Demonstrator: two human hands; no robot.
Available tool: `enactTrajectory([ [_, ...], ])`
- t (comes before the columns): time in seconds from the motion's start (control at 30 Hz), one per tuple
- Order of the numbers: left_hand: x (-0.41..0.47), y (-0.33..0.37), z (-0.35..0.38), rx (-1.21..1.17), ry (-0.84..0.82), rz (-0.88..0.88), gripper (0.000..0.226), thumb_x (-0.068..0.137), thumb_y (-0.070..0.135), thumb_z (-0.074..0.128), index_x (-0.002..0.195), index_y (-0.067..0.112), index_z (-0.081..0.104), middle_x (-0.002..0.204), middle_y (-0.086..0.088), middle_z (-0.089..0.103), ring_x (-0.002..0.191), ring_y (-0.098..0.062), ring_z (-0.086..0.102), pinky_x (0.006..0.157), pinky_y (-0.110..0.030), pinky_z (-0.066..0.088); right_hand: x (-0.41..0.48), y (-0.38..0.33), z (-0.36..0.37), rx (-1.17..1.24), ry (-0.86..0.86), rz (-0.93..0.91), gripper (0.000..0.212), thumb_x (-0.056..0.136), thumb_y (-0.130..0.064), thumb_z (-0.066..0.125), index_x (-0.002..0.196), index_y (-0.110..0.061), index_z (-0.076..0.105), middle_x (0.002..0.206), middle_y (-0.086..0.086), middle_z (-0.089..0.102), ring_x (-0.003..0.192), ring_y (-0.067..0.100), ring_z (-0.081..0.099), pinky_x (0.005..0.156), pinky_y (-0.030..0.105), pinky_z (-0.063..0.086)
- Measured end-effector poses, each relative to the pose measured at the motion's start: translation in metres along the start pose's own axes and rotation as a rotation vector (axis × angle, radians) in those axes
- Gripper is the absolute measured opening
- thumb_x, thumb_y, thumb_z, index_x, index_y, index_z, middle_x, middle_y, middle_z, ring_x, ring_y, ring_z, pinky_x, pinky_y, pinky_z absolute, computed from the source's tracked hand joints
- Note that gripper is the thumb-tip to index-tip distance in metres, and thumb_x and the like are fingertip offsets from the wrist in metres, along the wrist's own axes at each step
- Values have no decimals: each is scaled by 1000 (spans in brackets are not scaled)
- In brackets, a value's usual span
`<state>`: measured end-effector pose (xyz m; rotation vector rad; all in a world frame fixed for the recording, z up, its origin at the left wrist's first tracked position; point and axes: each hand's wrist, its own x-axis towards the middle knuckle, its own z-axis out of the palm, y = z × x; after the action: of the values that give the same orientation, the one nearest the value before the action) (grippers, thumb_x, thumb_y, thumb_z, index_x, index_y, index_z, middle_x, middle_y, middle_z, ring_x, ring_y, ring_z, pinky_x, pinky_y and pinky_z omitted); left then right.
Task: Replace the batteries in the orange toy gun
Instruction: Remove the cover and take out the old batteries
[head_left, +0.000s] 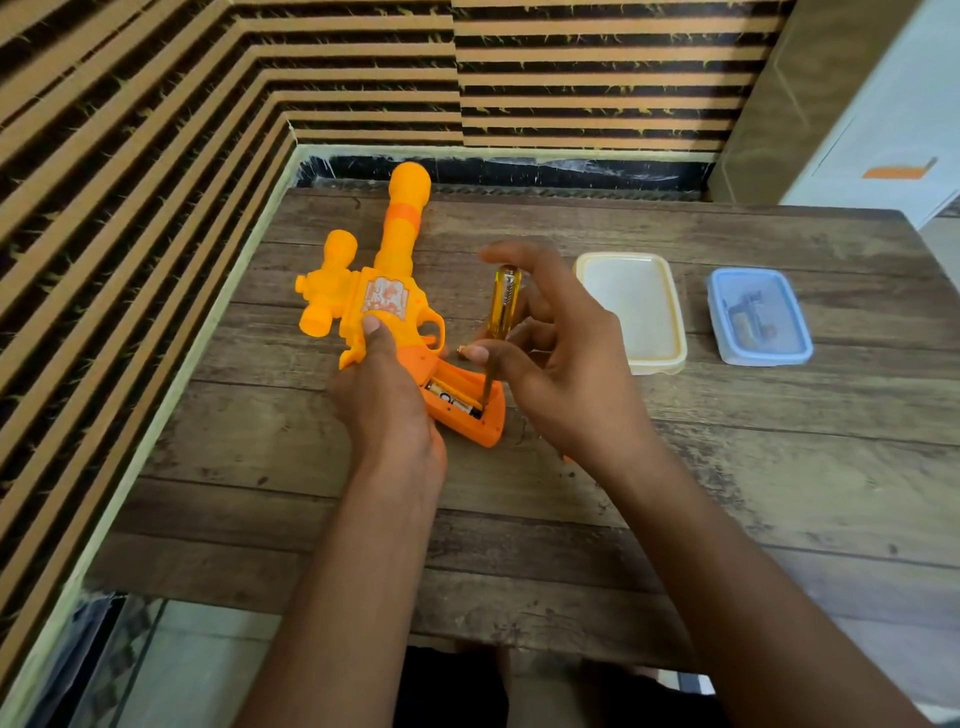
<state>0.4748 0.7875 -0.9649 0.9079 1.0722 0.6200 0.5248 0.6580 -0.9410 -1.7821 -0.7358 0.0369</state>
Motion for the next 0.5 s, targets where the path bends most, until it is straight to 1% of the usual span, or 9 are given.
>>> enactTrajectory([
  [0.07, 0, 0, 0, -15, -13, -4, 27, 102, 48, 57, 102, 22, 66, 108, -11, 78, 102, -33, 75, 95, -56, 59, 0, 1, -1, -11, 10, 25, 51, 86, -11, 80, 123, -33, 53, 67, -2, 53, 60, 17, 66, 59, 46, 59],
  [0.1, -1, 0, 0, -23, -12, -9, 26, 103, 46, 56, 100, 23, 66, 107, -11, 77, 101, -32, 75, 94, -55, 59, -1, 1, -2, -3, 24, 57, 48, 85, -11, 80, 118, -33, 52, 67, 3, 55, 61, 21, 68, 59, 48, 59],
  [0.17, -1, 0, 1, -38, -3, -19, 23, 104, 43, 56, 95, 24, 64, 106, -11, 77, 98, -30, 76, 93, -53, 60, -4, 3, -4, 21, 62, 132, 45, 85, -10, 79, 108, -32, 49, 72, 8, 61, 64, 27, 70, 59, 52, 61],
  [0.27, 2, 0, 1, -54, -3, -39, 23, 104, 45, 57, 96, 24, 63, 108, -13, 77, 97, -33, 77, 90, -56, 61, -13, 2, -2, 63, 121, 197, 45, 84, -9, 79, 102, -33, 45, 78, 4, 69, 69, 29, 73, 62, 56, 62],
  [0.37, 6, -1, 1, -75, -11, -46, 23, 103, 44, 58, 100, 23, 65, 106, -14, 78, 94, -33, 78, 89, -59, 61, -20, 3, 3, 92, 211, 232, 47, 82, -11, 78, 98, -37, 44, 80, 2, 70, 76, 29, 73, 67, 57, 62],
  [0.5, 8, -1, 0, -95, -53, -50, 22, 104, 41, 57, 101, 21, 67, 92, -9, 80, 87, -31, 79, 91, -59, 60, -25, 3, 10, 185, 305, 277, 46, 82, -11, 77, 97, -40, 45, 82, 5, 69, 78, 31, 74, 68, 58, 62],
])
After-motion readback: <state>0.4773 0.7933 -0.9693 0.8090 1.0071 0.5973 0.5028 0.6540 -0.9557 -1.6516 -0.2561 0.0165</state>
